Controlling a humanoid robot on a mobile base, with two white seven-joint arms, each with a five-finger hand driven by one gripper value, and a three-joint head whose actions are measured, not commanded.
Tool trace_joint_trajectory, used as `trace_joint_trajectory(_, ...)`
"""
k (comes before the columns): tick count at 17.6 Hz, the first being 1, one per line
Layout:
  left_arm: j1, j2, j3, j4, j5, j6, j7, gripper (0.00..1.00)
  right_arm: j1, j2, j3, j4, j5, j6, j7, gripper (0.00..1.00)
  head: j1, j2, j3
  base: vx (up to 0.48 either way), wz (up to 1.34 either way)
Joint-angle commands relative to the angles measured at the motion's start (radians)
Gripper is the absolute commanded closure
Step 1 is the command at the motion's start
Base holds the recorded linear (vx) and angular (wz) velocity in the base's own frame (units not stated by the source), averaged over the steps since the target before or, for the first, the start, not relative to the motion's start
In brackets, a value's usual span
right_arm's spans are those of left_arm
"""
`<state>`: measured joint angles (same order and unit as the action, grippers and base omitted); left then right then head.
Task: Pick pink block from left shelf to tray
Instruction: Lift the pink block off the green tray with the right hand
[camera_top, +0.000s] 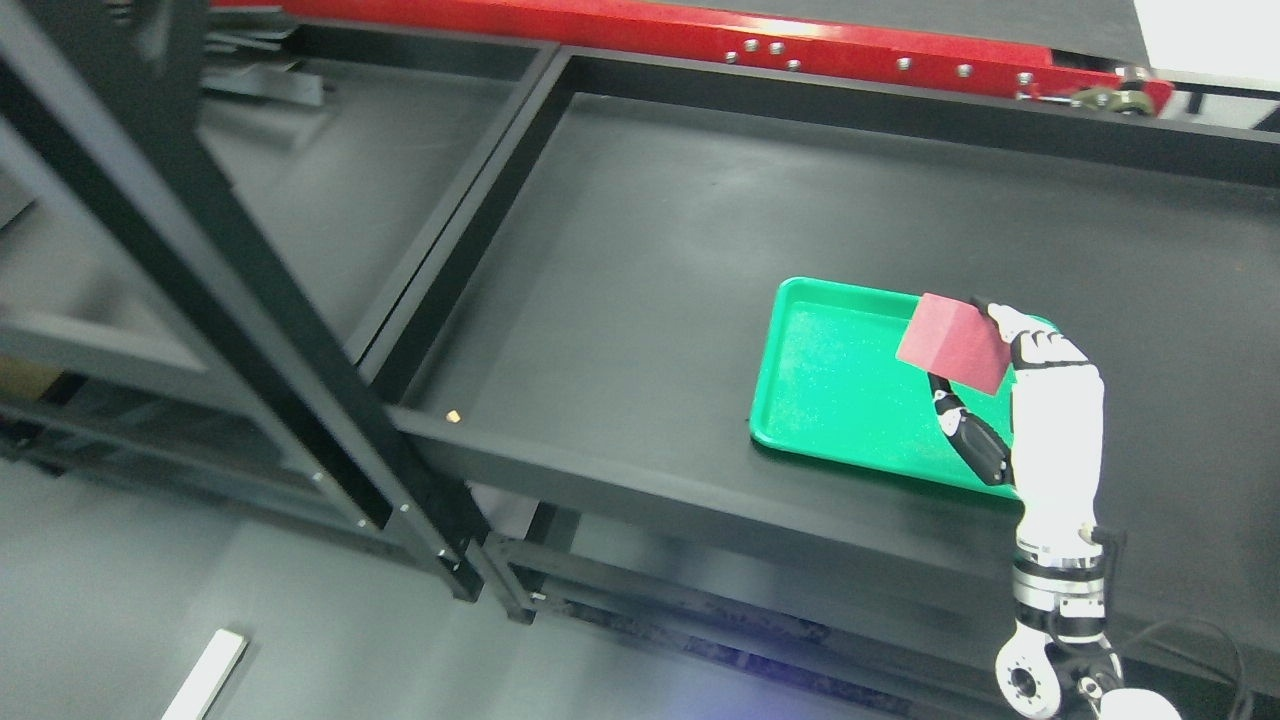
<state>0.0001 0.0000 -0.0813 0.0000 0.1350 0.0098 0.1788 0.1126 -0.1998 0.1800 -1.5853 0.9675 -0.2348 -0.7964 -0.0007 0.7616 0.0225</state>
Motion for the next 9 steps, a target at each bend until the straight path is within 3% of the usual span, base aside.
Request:
trace_joint_trajectory(1, -0.029, 0.017, 0.000, -0.017, 0.000, -0.001, 0.001, 0.00, 0.024, 0.008, -0.014, -0.031, -0.001, -0.009, -0.021, 0.96, 0.0000, 0.000, 0.000, -0.182, 0.39)
trace_joint_trajectory(9, -0.029, 0.017, 0.000, -0.017, 0.000, -0.001, 0.001, 0.00, 0.022, 0.010, -0.005, -0.031, 0.000, -0.009, -0.009, 0.96, 0.0000, 0.000, 0.000, -0.186, 0.39)
